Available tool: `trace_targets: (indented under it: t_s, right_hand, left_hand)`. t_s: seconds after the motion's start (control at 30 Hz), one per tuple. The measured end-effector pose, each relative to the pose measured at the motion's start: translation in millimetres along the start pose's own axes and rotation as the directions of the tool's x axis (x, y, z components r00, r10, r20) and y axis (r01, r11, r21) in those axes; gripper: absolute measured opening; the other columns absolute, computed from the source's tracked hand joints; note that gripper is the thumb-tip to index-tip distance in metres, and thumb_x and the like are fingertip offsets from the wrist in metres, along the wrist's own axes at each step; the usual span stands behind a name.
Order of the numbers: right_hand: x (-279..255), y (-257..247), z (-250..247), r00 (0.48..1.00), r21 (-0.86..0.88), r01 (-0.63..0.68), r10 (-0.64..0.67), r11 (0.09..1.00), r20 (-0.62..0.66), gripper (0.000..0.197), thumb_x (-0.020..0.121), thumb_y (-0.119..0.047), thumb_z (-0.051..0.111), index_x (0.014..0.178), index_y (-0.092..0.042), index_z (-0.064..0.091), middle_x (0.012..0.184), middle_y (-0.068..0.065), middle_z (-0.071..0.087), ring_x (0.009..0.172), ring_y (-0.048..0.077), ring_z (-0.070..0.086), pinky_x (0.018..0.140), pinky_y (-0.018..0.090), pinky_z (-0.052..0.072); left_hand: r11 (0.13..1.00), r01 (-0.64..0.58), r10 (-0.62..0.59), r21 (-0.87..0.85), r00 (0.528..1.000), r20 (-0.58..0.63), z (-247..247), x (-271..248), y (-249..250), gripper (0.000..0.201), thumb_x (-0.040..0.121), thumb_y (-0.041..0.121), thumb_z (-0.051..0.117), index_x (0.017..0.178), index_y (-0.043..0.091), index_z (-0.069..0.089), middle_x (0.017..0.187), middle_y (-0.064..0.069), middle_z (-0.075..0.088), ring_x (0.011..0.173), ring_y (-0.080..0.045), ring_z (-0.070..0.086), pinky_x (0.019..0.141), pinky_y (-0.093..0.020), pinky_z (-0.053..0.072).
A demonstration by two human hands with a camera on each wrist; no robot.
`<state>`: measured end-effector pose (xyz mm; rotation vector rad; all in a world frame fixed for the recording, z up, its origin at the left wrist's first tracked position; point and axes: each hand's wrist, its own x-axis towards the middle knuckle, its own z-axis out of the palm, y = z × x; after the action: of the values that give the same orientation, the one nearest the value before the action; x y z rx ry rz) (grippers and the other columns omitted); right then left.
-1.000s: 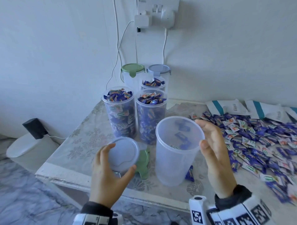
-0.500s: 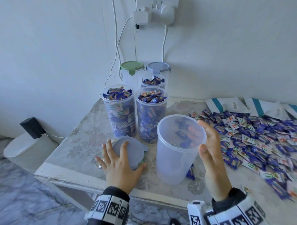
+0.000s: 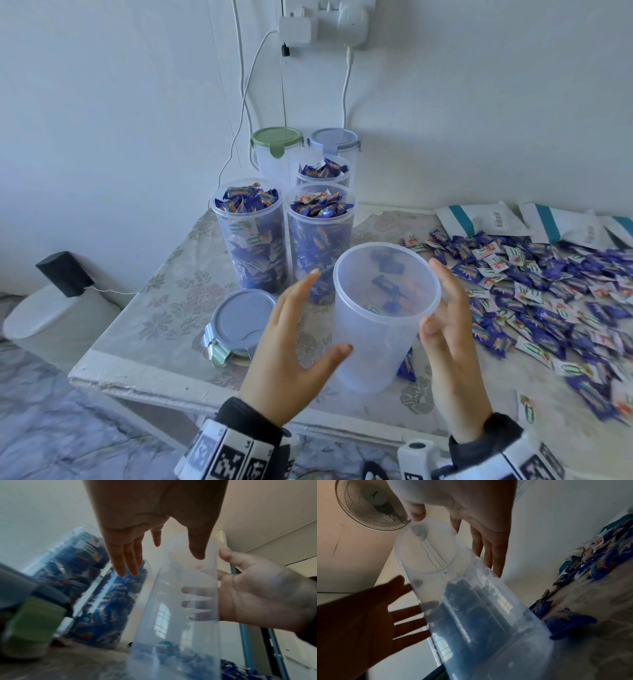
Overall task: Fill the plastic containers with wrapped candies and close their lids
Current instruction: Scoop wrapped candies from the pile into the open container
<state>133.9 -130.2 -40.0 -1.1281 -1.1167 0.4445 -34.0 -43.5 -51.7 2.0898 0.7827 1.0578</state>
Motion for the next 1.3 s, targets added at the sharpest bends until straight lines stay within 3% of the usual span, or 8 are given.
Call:
trace_targets:
  t_s: [0.23, 0.4, 0.63, 0.77, 0.9, 1.1, 1.2, 1.3]
  right_hand:
    - [12.3, 2.8, 10.4, 0.998, 0.052, -0.061, 0.059, 0.997, 0.034, 0.063, 0.077, -0.070, 0.054, 0.133, -0.046, 0.039, 0.134, -0.021, 0.051, 0.124, 0.009, 0.051, 0.096, 0.029, 0.046]
    - [22.5, 8.7, 24.0, 0.994, 0.073, -0.066, 0.059, 0.995, 0.093, 0.067, 0.082, -0.064, 0.053, 0.138, -0.032, 0.032, 0.134, -0.019, 0.052, 0.127, 0.009, 0.049, 0.103, 0.033, 0.042]
    - [19.1, 9.2, 10.1, 0.979, 0.058, -0.160, 0.151, 0.985, 0.135, 0.073, 0.079, -0.072, 0.049, 0.141, -0.045, 0.024, 0.143, -0.022, 0.042, 0.135, 0.001, 0.036, 0.103, 0.014, 0.036]
    - [1.2, 8.7, -32.8, 0.980, -0.035, -0.197, 0.195, 0.980, -0.047, 0.070, 0.074, -0.076, 0.049, 0.134, -0.041, 0.039, 0.128, -0.010, 0.059, 0.122, 0.007, 0.052, 0.095, 0.017, 0.044]
    - [-22.9, 14.1, -92.9, 0.956, -0.156, -0.200, 0.158, 0.967, -0.247, 0.047, 0.079, -0.057, 0.049, 0.121, -0.036, 0.052, 0.114, -0.015, 0.064, 0.108, 0.005, 0.059, 0.090, 0.016, 0.047]
    - [-55.7, 16.9, -192.4, 0.883, -0.355, -0.314, 0.134, 0.881, -0.449, 0.026, 0.080, -0.057, 0.047, 0.105, -0.058, 0.053, 0.109, -0.031, 0.061, 0.102, -0.008, 0.056, 0.085, 0.006, 0.041]
    - [-63.3, 13.6, -243.9, 0.866, -0.495, -0.391, 0.128, 0.776, -0.484, 0.027, 0.083, -0.048, 0.044, 0.109, -0.044, 0.051, 0.112, -0.029, 0.057, 0.106, -0.008, 0.052, 0.091, 0.018, 0.039]
    - [-67.7, 21.7, -303.3, 0.850, -0.649, -0.476, 0.120, 0.594, -0.514, 0.058, 0.082, -0.051, 0.041, 0.128, -0.016, 0.050, 0.127, 0.007, 0.056, 0.116, 0.026, 0.051, 0.095, 0.037, 0.037]
  left_hand:
    - [0.987, 0.014, -0.015, -0.161, 1.000, -0.007, 6.0, 5.2, 7.8, 0.093, 0.066, 0.037, 0.076, 0.137, 0.053, 0.018, 0.143, 0.024, 0.035, 0.124, -0.002, 0.046, 0.095, -0.018, 0.043]
    - [0.984, 0.019, -0.030, -0.178, 0.998, -0.061, -2.3, 11.0, 3.5, 0.093, 0.065, 0.020, 0.076, 0.133, 0.056, 0.023, 0.132, 0.029, 0.043, 0.120, 0.002, 0.048, 0.089, -0.011, 0.043]
    - [1.000, -0.017, 0.020, 0.022, 0.987, -0.158, 7.3, 6.5, 3.8, 0.095, 0.069, 0.037, 0.070, 0.145, 0.038, 0.012, 0.147, 0.015, 0.027, 0.131, -0.011, 0.037, 0.103, -0.014, 0.030]
    - [0.974, -0.006, 0.099, 0.224, 0.909, -0.405, 26.9, -1.6, 21.2, 0.076, 0.065, 0.040, 0.065, 0.129, 0.013, 0.035, 0.126, -0.008, 0.037, 0.116, -0.032, 0.040, 0.096, -0.032, 0.037]
    - [0.983, -0.131, 0.172, 0.125, 0.893, -0.416, 65.2, -12.3, 43.0, 0.036, 0.069, 0.026, 0.061, 0.101, 0.021, 0.045, 0.097, 0.005, 0.042, 0.084, -0.010, 0.041, 0.079, -0.009, 0.035]
    - [0.996, 0.064, -0.054, 0.066, 0.989, -0.136, 140.7, -20.0, 49.0, 0.043, 0.064, 0.039, 0.054, 0.106, 0.031, 0.047, 0.117, 0.013, 0.047, 0.103, -0.007, 0.044, 0.089, -0.019, 0.032]
    - [0.891, 0.435, -0.417, 0.131, 0.898, -0.140, 171.7, -14.1, 54.0, 0.079, 0.055, 0.051, 0.053, 0.128, 0.024, 0.043, 0.144, -0.020, 0.026, 0.132, -0.021, 0.024, 0.108, -0.040, 0.019]
    - [0.782, 0.586, -0.591, 0.214, 0.806, -0.047, 184.4, -1.8, 60.6, 0.090, 0.074, 0.041, 0.067, 0.146, 0.015, 0.021, 0.153, -0.024, 0.002, 0.142, -0.034, 0.004, 0.113, -0.043, 0.008]
